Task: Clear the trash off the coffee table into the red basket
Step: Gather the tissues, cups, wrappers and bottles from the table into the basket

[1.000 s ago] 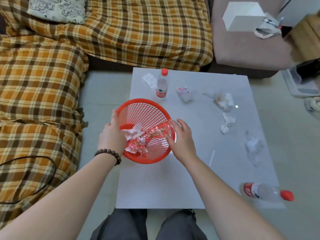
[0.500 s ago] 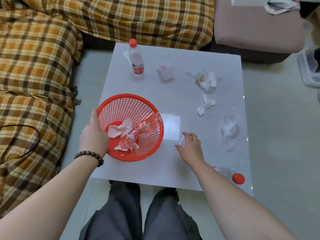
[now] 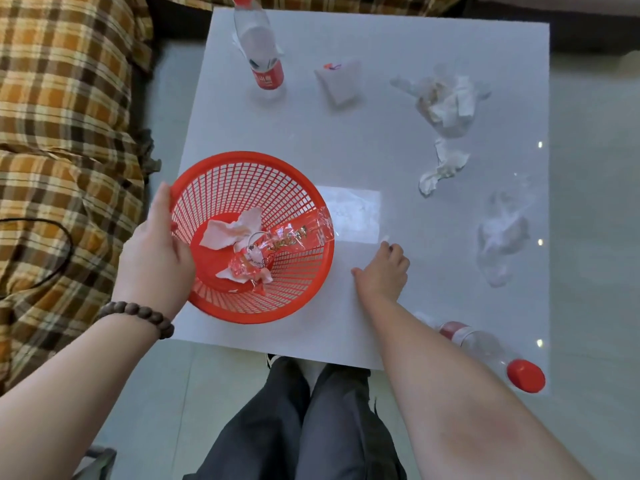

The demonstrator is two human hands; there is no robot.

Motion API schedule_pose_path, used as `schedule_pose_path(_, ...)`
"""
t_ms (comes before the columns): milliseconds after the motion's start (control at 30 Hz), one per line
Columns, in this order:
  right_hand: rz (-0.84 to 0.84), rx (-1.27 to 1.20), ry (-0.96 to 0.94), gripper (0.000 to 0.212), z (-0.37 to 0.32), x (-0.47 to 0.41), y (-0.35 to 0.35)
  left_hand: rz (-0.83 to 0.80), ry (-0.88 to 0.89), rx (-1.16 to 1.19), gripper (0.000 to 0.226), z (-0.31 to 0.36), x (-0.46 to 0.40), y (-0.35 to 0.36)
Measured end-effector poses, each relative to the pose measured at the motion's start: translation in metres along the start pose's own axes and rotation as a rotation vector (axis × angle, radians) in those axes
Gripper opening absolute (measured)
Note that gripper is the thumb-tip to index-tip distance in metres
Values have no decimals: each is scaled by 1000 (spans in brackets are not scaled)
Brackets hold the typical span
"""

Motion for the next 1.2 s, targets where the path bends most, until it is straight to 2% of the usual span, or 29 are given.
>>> schedule_pose_path(200,60,-82,-225,36,-9,-1,3,10,-11,20,58,-13,9,4)
schedule_pose_path(267,59,-130,-248,28,-10,-1,2,11,-24,33,58,-15,12,4)
schedule_pose_path(567,-24,-193,-125,24,-10,1,4,-29,-17,21,59,-3,16,5)
schedule_pose_path(700,89,-407,-144,23,-26,26,-48,-57,-27,5,63,3,17,-1)
schedule_pose_path(800,230,-605,-284,19,-51,60,-112,-63,-59,14,64,9,18,-5)
schedule_pose_path(867,277,-659,-446,15,-75,94,-149,-86,-59,20,66,16,19,-5)
schedule_pose_path(1000,188,-490,-766,10,-131,159,-168,-87,-21,85,67,39,22,-9)
schedule_pose_path(1067,135,-372,-819,9,-147,175,-158,-77,-9,105,67,49,24,-15)
schedule_pose_path(1200,100,-274,-797,12,-158,182,-152,-79,26,131,68,62,27,-27)
Point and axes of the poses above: each hand's wrist, its own x-axis away from the middle knuckle, its own y-axis out of the palm, z = x × y, the point moved 8 cm from there along -x, towards the middle knuckle, and after that the axes turned 8 degrees about y, right-handed, at the moved point
